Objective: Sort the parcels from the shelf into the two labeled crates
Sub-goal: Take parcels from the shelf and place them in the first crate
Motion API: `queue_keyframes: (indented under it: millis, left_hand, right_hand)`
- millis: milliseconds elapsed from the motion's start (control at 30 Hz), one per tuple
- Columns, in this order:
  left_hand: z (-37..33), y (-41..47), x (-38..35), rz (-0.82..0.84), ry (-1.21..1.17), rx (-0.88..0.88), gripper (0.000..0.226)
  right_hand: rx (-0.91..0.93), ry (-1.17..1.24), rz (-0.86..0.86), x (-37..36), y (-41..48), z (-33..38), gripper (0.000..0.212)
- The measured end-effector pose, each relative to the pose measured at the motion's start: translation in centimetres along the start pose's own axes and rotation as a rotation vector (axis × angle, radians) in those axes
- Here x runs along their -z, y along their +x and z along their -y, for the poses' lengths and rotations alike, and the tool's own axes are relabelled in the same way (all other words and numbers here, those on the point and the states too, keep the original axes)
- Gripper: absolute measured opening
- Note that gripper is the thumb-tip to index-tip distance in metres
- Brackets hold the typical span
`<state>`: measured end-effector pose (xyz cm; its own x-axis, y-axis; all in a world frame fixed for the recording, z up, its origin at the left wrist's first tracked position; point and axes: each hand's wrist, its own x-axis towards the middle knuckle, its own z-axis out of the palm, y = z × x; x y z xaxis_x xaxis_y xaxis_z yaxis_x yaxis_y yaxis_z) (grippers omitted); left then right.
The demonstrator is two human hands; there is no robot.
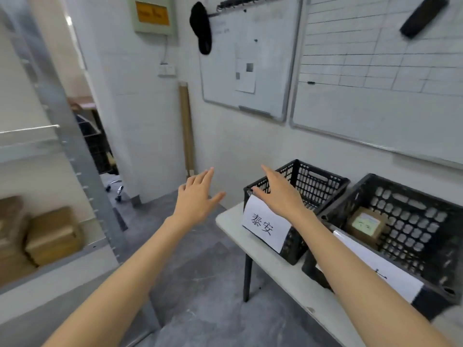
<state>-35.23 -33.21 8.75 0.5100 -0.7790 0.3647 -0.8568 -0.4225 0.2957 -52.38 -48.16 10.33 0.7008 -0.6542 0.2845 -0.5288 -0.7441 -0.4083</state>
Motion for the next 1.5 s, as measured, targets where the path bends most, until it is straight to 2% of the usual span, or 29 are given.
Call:
queue_keyframes:
  millis: [267, 400, 667, 900, 1233, 1500]
  left_hand:
    - [14.3, -8.7, 9.4, -0.09, 0.164, 0.319, 0.074]
    - [20.2, -12.9, 12.9, -0.109, 0.211, 0.451, 0.075]
    - [29.6, -17.3, 15.5, -0.119, 0.211, 0.626, 0.077]
    - [35.9, -15.9, 11.8, -0.11, 0.116, 0.686, 0.085]
    - [43.3, -13.1, 4.0, -0.044, -0.083, 0.762, 0.096]
    - [46.6, -11.7, 1.4, -0.067, -0.129, 0.798, 0.095]
  right_hand:
    - [0.301, 0.202, 0.165, -8.1, 2.7, 17.1, 0.071]
    - [0.437, 0.218, 0.192, -11.6, 2.9, 24.7, 0.072]
    - [0.557, 0.233, 0.306, -19.0, 3.8, 35.2, 0.072]
    - [0.55, 0.205, 0.411, -26.9, 6.1, 39.6, 0.08]
    - [0.474, 0.131, 0.674, -38.7, 9.8, 40.9, 0.095]
    - [0.472, 0.117, 0.741, -44.8, 11.7, 41.9, 0.1]
